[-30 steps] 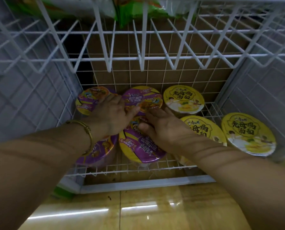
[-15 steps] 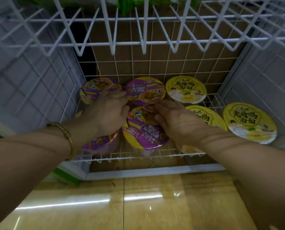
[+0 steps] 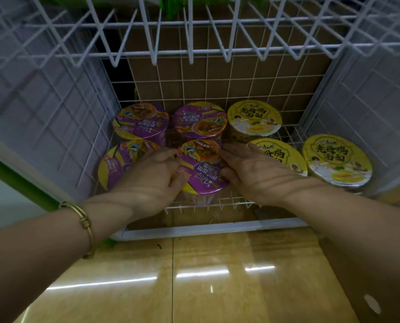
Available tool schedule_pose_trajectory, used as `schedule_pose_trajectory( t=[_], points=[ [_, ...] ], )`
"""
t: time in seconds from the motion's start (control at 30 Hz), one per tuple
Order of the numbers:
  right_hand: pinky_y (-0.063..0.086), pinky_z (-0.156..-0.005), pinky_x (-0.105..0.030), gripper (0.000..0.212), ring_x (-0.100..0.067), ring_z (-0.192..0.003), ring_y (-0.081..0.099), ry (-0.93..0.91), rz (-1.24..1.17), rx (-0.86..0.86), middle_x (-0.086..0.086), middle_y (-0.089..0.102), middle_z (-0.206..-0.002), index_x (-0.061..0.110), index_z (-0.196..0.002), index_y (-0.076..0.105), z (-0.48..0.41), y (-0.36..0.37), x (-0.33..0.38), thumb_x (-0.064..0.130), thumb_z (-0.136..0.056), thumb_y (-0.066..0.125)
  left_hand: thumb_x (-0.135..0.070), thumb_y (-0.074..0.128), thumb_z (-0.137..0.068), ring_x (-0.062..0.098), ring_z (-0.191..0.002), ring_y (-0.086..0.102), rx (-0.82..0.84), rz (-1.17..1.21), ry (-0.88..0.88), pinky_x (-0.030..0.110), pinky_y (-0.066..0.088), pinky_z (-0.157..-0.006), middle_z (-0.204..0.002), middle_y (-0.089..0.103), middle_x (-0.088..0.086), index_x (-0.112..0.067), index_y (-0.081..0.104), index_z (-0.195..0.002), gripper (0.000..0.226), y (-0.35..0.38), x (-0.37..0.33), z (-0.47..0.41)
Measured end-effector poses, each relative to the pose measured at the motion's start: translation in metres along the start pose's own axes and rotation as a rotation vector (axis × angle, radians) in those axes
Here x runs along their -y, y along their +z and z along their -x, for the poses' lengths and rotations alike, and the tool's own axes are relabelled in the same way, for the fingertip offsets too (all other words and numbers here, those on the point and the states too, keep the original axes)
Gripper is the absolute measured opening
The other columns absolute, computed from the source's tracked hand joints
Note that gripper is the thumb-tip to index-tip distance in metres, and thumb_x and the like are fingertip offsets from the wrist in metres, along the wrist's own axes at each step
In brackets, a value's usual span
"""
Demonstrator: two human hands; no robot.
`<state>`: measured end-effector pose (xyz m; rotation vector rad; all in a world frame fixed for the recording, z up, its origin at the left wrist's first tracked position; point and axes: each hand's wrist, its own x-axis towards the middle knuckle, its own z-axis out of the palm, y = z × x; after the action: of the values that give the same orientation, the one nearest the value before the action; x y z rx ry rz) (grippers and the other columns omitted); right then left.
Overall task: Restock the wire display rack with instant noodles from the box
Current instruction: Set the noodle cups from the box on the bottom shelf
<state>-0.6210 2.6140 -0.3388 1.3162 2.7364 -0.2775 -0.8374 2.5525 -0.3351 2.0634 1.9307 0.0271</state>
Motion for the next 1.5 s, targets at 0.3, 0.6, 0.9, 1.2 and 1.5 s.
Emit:
schedule_pose_trajectory(
  t=[0.3,0.6,0.9,1.2,1.5],
  points=[
    [-0.005,-0.119,-0.034,0.084,-0.025,-0.152,0.014,-0.017,0.123,-0.030,-0.002,0.024,-0.164,0.021,-0.157,0.026,0.027,0.019,0.000,0.062,-0.087,0.004,-0.062,0.023,-0.098,0.019,-0.152,-0.002,0.034,-0.176,0.022,0.044,-0.008,-0.122,-0.165,0.009,-0.007,-0.030,0.022,-0.155,0.065,0.004,-0.001,-0.011],
    [0.035,-0.111,-0.050,0.065,-0.031,-0.120,0.062,-0.074,0.183,-0.173,-0.016,0.069,-0.123,0.006,-0.121,0.070,0.051,0.044,0.034,0.054,-0.092,0.036,-0.046,0.027,-0.104,0.026,-0.151,-0.002,0.014,-0.174,0.012,0.051,-0.005,-0.121,-0.165,0.006,-0.009,-0.046,0.017,-0.152,0.049,0.002,-0.003,-0.031],
    [0.017,-0.119,-0.031,0.059,-0.024,-0.136,0.041,-0.094,-0.019,-0.201,-0.005,0.047,-0.147,0.015,-0.143,0.049,0.018,0.008,0.022,0.051,-0.100,0.032,-0.047,0.038,-0.101,0.024,-0.135,0.034,-0.162,-0.121,0.041,0.037,0.019,-0.118,-0.148,0.042,-0.001,-0.019,0.051,-0.140,0.050,0.001,-0.005,-0.007],
    [0.007,-0.122,-0.033,0.067,-0.017,-0.149,0.020,-0.057,0.029,-0.056,-0.002,0.028,-0.161,0.017,-0.151,0.036,-0.010,0.008,0.008,0.059,-0.100,0.026,-0.060,0.016,-0.095,0.021,-0.129,0.038,-0.081,-0.222,0.094,0.034,0.019,-0.118,-0.137,0.045,-0.003,-0.021,0.052,-0.134,0.066,0.017,-0.010,0.018],
    [0.037,-0.107,-0.054,0.062,-0.038,-0.108,0.065,0.004,0.203,-0.241,-0.019,0.068,-0.113,0.003,-0.116,0.069,0.024,0.044,0.022,0.046,-0.087,0.035,-0.052,0.021,-0.102,0.018,-0.151,0.006,-0.028,-0.296,0.050,0.036,-0.011,-0.119,-0.164,0.013,-0.003,-0.019,0.020,-0.156,0.063,0.011,-0.004,-0.005]
  ],
)
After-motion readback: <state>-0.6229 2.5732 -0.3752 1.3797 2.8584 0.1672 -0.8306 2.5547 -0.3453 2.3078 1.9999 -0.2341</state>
